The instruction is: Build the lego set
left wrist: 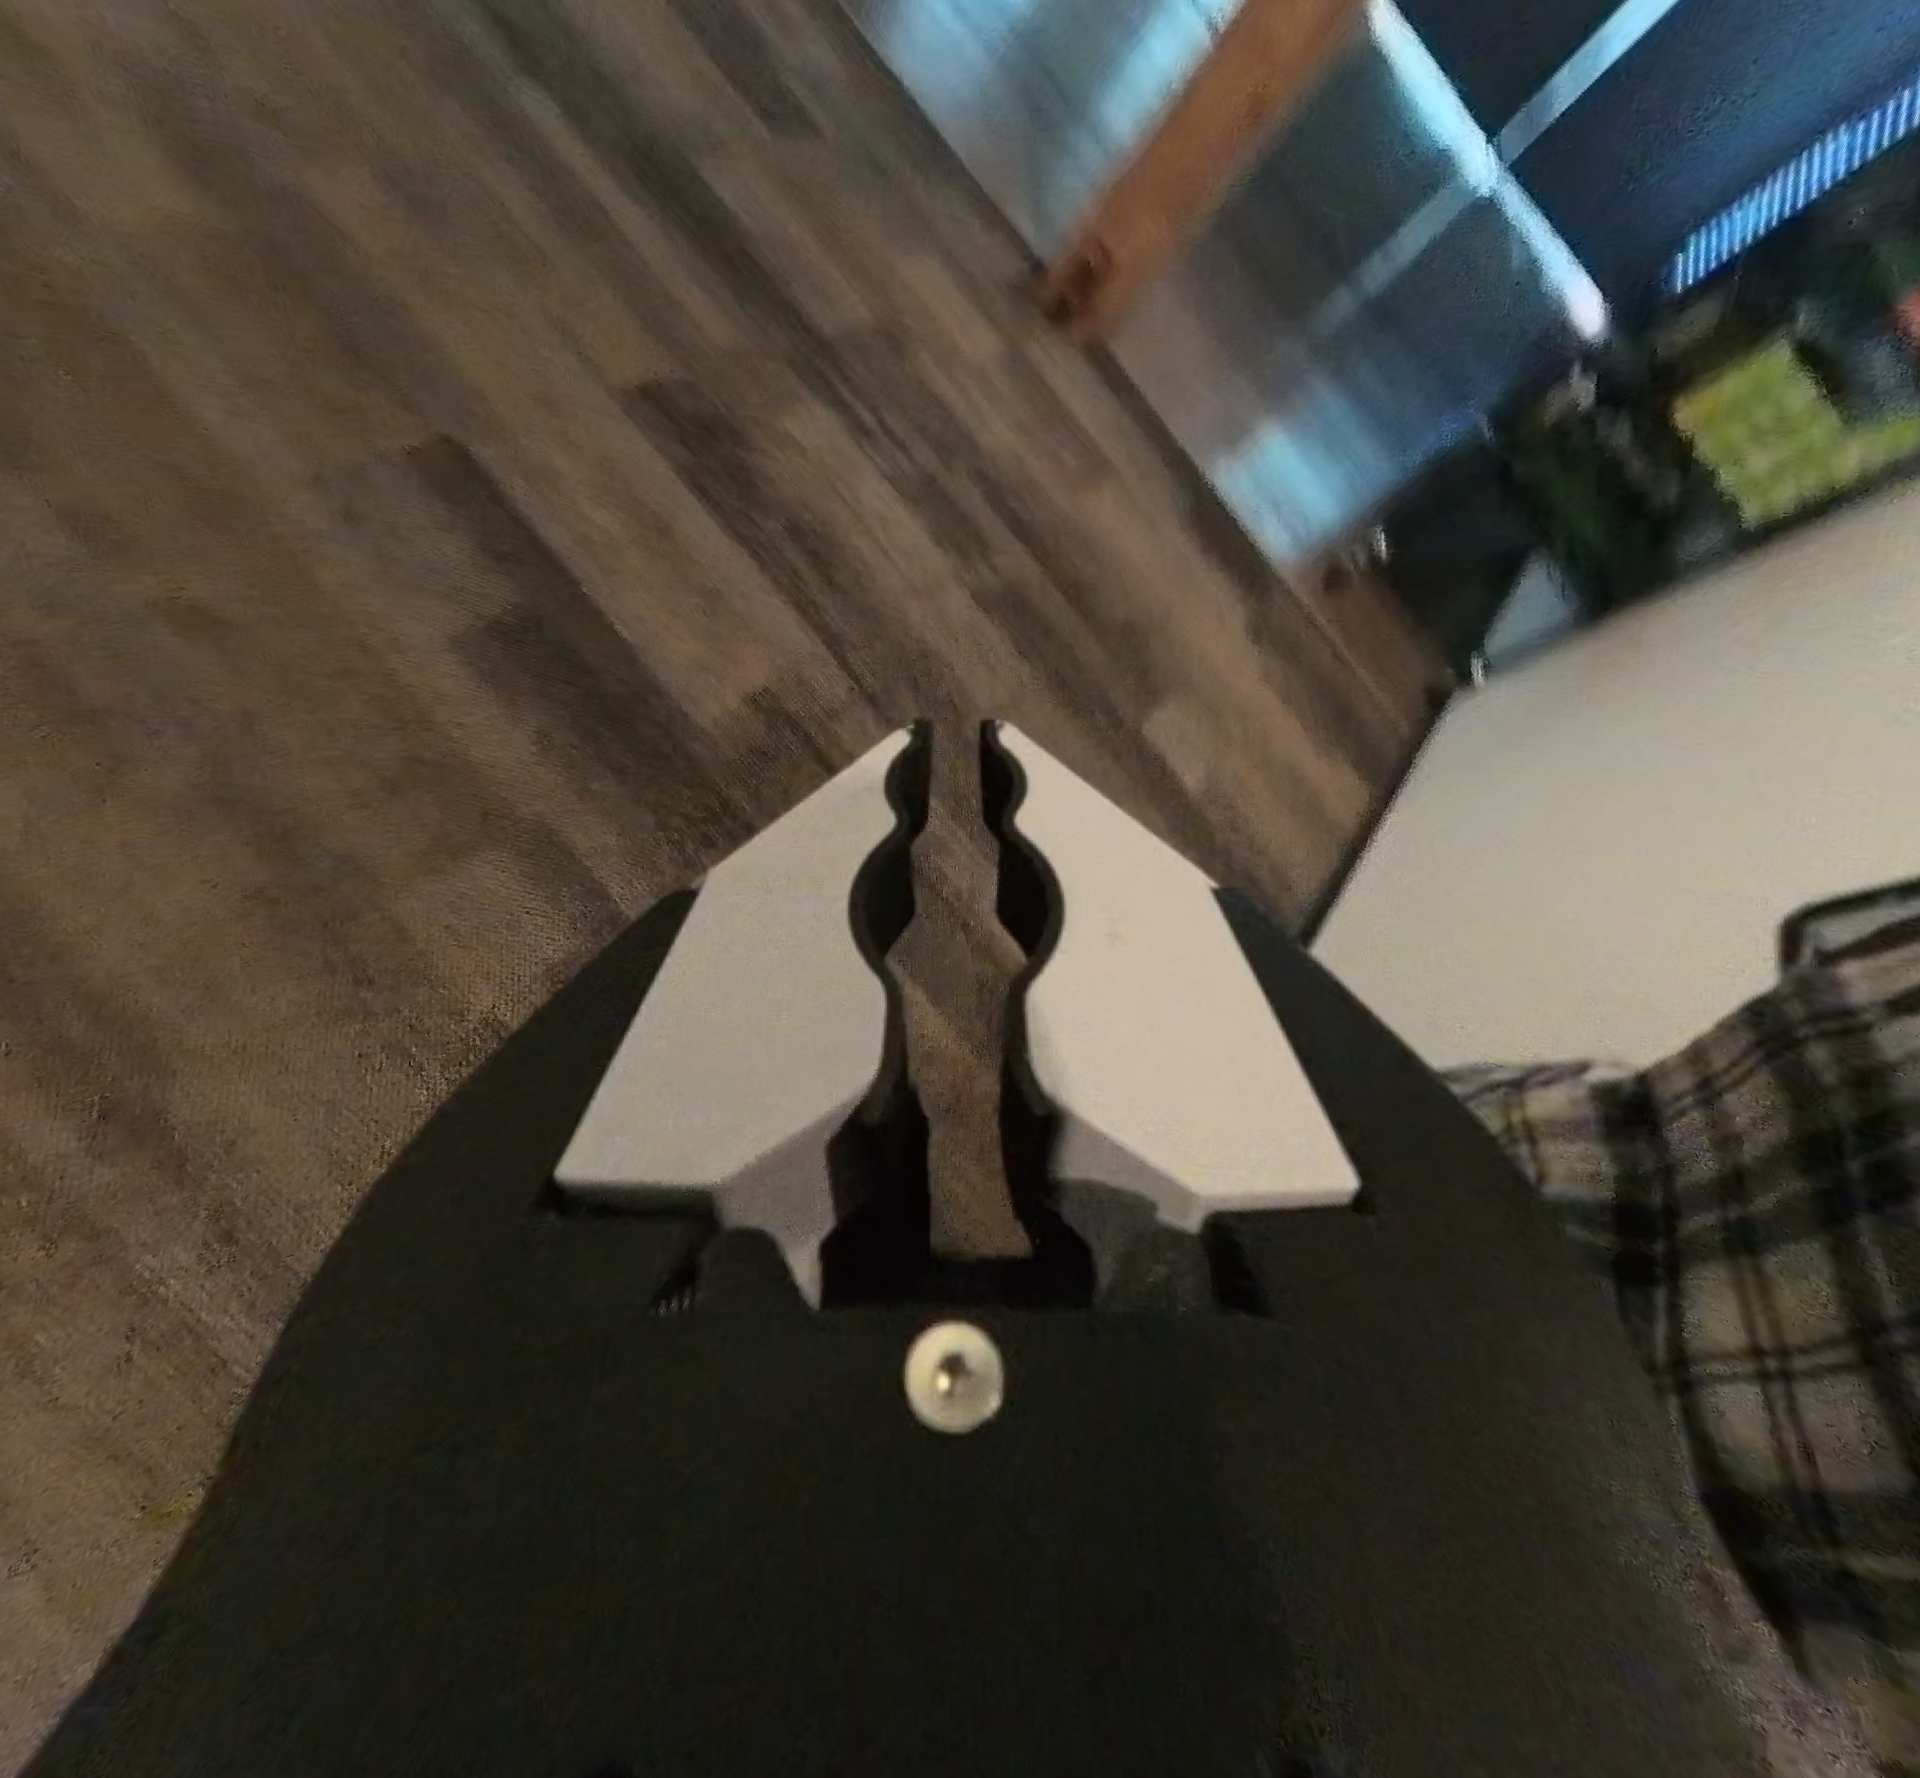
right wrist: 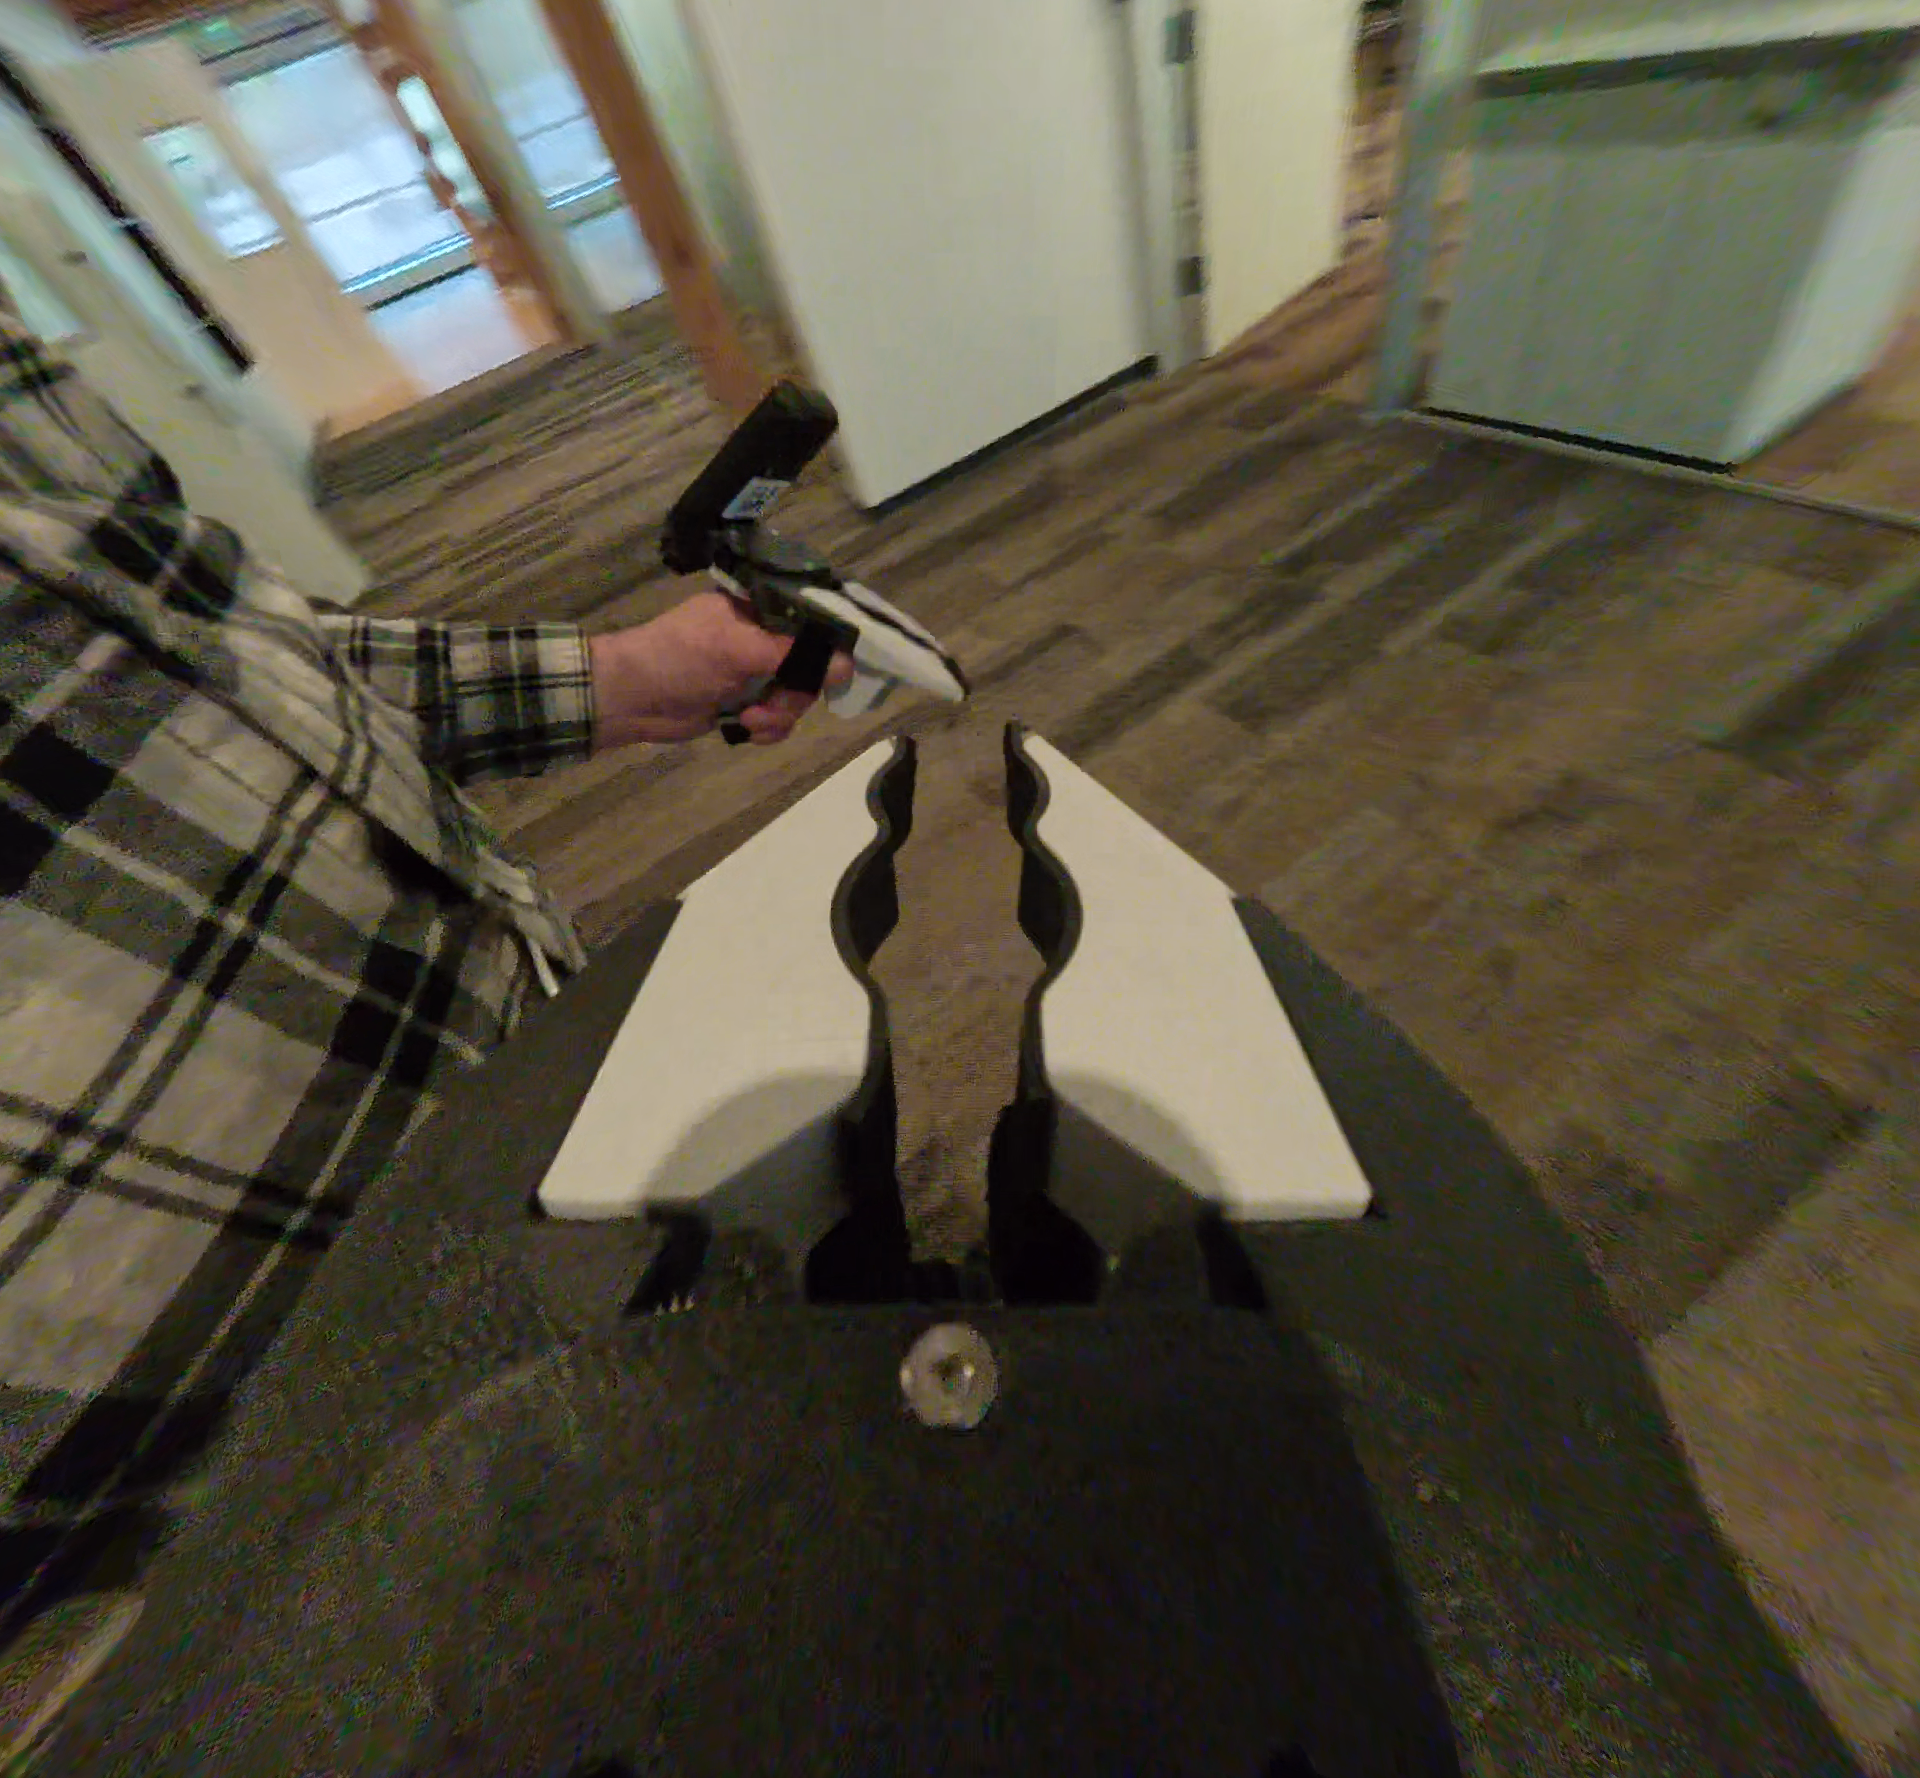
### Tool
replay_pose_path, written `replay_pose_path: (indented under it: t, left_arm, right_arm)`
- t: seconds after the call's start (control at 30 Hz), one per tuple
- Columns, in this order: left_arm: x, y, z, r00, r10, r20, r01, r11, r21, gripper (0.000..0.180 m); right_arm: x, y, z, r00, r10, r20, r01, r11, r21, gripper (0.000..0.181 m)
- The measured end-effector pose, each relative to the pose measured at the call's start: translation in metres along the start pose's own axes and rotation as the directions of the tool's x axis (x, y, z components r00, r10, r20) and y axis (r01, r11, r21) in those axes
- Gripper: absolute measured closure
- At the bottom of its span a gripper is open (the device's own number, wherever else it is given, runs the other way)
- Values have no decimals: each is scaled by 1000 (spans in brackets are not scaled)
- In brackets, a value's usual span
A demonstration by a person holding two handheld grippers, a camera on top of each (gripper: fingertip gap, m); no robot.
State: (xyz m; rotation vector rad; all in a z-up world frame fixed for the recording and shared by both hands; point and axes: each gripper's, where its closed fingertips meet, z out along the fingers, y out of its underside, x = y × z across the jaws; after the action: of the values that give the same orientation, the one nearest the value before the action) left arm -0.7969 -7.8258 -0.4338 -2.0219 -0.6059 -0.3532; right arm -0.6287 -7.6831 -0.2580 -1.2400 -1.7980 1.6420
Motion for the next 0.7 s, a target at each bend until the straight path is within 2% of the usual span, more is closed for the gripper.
replay_pose_path:
  t: [0.07,0.17,0.3,0.4,0.47,0.57,0.7]
  left_arm:
    - [20,-2,72,994,61,-88,-72,989,-133,173]
    - [41,-14,164,976,35,-217,-90,965,-247,173]
    - [68,-67,292,932,87,-352,-206,927,-315,168]
    - [116,-123,400,871,110,-479,-299,892,-338,157]
    - [166,-162,469,787,173,-592,-428,844,-323,152]
    - [242,-200,571,626,285,-726,-646,711,-279,152]
    - [375,-230,685,431,270,-861,-755,630,-181,156]
  right_arm:
    - [41,2,-38,993,27,-114,-24,999,33,164]
    - [92,8,-89,962,89,-258,-72,994,77,159]
    - [151,21,-156,892,215,-398,-165,974,155,158]
    - [206,25,-214,802,330,-498,-245,942,231,158]
    - [239,11,-258,746,361,-559,-228,928,296,155]
    - [287,16,-329,623,379,-685,-196,923,332,155]
    - [333,43,-431,451,470,-759,-165,880,446,155]
